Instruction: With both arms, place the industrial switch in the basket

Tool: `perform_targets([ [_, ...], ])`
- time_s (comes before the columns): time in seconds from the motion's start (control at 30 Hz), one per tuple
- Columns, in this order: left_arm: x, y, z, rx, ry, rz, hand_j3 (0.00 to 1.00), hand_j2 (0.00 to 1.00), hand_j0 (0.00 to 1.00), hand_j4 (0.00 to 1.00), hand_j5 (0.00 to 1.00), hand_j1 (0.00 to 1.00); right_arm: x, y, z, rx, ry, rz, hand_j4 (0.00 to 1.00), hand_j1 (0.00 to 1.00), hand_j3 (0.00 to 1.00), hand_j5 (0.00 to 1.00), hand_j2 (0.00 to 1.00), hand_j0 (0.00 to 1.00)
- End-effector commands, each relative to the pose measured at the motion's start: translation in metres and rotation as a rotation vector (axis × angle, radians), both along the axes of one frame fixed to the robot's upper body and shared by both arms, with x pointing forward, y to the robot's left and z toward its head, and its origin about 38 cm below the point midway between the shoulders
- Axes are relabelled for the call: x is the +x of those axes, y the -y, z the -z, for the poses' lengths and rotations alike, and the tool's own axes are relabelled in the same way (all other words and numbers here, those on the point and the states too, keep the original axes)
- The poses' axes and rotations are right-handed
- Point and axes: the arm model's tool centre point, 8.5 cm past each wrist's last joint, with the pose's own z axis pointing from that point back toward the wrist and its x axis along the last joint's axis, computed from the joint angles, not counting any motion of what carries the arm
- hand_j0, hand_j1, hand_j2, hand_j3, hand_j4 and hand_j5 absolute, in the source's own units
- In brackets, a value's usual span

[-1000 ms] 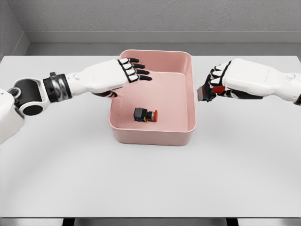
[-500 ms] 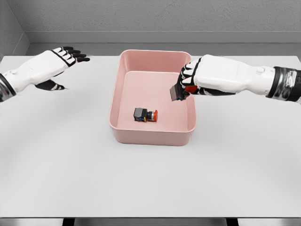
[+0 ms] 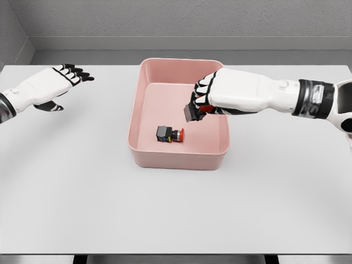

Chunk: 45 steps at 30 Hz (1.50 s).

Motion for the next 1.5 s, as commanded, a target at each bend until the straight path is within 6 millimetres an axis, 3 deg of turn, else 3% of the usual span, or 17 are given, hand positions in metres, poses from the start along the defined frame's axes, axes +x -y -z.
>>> perform_targets([
  [0.0,0.0,0.0,0.0,-0.001,0.002,-0.001,1.0,1.0,1.0,1.0,1.0,1.0,0.0,-0.001,0.0,0.004,-0.002,0.002,0.4,0.4,0.4,0.4,0.4,0.4],
  [0.33,0.0,0.001,0.0,0.0,0.002,0.001,1.0,1.0,1.0,1.0,1.0,1.0,0.007,0.001,0.002,-0.01,-0.012,0.065,0.41,0.41,0.41,0.41,0.41,0.41],
  [0.43,0.0,0.002,0.001,0.005,0.003,0.002,1.0,1.0,1.0,1.0,1.0,1.0,0.007,-0.012,0.0,-0.005,-0.007,0.037,0.41,0.41,0.41,0.41,0.41,0.41],
  [0.47,0.0,0.001,0.001,0.006,0.003,0.002,1.0,1.0,1.0,1.0,1.0,1.0,0.007,-0.012,0.0,-0.003,-0.009,0.038,0.46,0.46,0.46,0.46,0.46,0.46],
  [0.53,0.0,0.002,0.001,0.004,0.004,0.003,1.0,1.0,1.0,1.0,1.0,1.0,0.013,-0.012,0.001,0.01,-0.039,0.092,1.0,1.0,1.0,1.0,1.0,1.0],
  [1.1,0.0,0.003,0.0,0.001,0.015,0.007,1.0,1.0,1.0,1.0,1.0,1.0,0.013,-0.007,0.004,-0.007,-0.046,0.105,1.0,1.0,1.0,1.0,1.0,1.0],
  [1.23,0.0,0.002,-0.001,-0.001,0.016,0.007,1.0,1.0,1.0,1.0,1.0,1.0,0.019,0.005,0.008,-0.018,-0.062,0.142,1.0,1.0,1.0,1.0,1.0,1.0],
  [1.33,-0.002,0.006,-0.008,-0.005,0.033,0.025,1.0,1.0,1.0,1.0,1.0,1.0,0.027,0.026,0.002,0.0,-0.056,0.201,1.0,1.0,1.0,1.0,1.0,1.0],
  [1.47,-0.007,0.019,-0.02,-0.047,0.055,0.068,1.0,1.0,1.0,1.0,1.0,1.0,0.029,0.063,0.007,0.019,-0.075,0.3,1.0,1.0,1.0,1.0,1.0,1.0],
])
